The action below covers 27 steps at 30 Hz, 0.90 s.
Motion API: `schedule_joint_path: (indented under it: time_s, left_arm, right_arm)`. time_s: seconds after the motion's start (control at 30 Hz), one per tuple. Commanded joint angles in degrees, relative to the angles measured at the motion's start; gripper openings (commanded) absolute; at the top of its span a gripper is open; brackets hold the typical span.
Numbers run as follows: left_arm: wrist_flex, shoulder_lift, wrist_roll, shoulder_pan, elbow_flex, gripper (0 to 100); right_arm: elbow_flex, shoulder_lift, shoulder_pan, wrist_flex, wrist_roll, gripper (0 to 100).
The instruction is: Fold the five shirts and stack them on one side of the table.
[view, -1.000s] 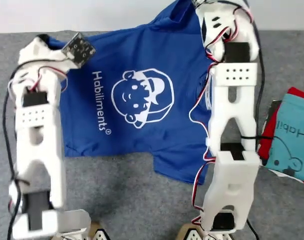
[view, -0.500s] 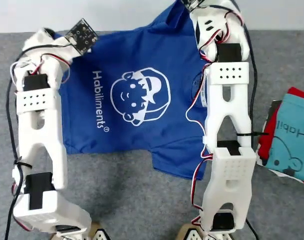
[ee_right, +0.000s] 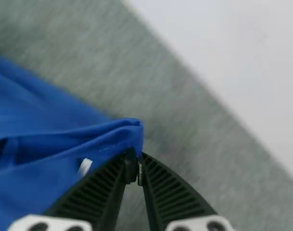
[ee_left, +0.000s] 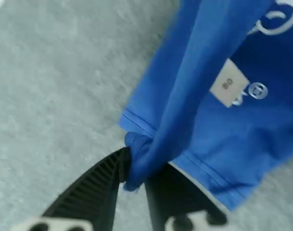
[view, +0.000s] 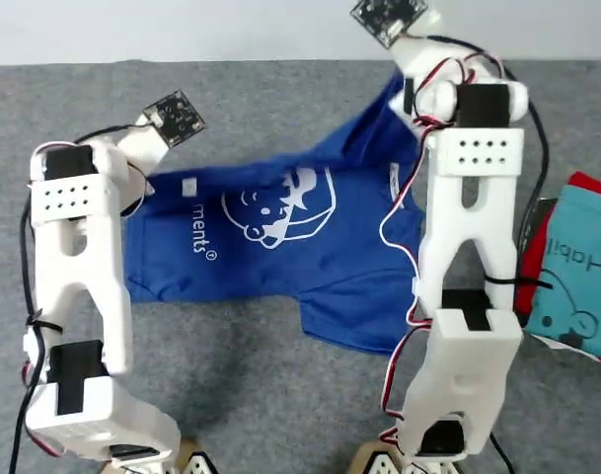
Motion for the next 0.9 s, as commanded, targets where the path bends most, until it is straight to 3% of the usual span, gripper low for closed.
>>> schedule_joint_path:
  time_s: [0.0,0.13,0.87]
  left_arm:
    - [4.0,-3.3,0.3,-0.7,-1.8,0]
    - [6.2,-2.3,-2.9,-0.7,2.3,0]
    - [3.0,8.8,-3.6,-3.0,3.6,0]
  right_arm:
    - [-1.2,-5.4,0.6,8.4,-0.1,0.9]
    - [-0.4,-6.2,0.6,15.4,-0.4,0.9]
    - [47.1,-29.1,0.4,15.1,-0.2,0.9]
